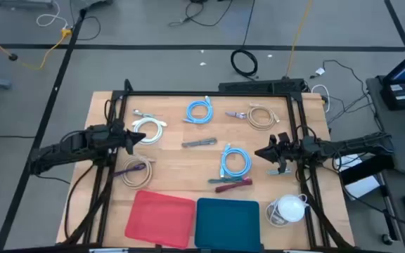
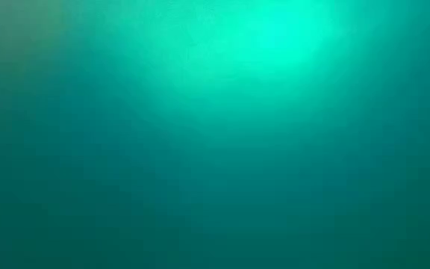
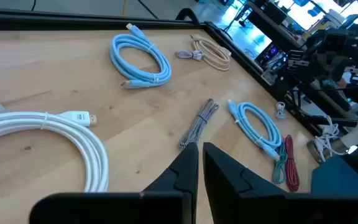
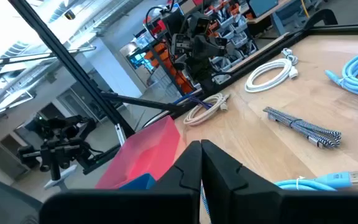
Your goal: Pick & Place USB Port
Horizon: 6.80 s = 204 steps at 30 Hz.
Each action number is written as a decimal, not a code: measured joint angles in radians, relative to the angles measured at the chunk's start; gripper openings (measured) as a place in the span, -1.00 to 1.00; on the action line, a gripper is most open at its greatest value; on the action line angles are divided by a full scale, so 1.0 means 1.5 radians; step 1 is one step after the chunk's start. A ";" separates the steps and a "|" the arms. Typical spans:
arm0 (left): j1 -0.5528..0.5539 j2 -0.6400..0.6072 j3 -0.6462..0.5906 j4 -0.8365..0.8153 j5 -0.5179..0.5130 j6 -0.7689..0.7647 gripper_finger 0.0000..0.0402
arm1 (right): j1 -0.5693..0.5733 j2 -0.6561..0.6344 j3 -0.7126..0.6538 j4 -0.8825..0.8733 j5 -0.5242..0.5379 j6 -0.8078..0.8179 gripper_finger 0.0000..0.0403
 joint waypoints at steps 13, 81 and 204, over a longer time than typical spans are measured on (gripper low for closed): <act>0.000 0.000 0.000 0.000 0.000 0.000 -0.87 | 0.000 0.000 0.000 0.000 0.000 0.000 -1.00; 0.004 0.005 0.000 0.260 -0.238 -0.153 -0.87 | -0.002 0.005 0.005 0.660 0.424 0.034 -1.00; 0.166 0.626 0.633 -0.261 0.064 0.210 -0.87 | -0.420 0.905 0.775 -0.659 0.103 -0.460 -0.99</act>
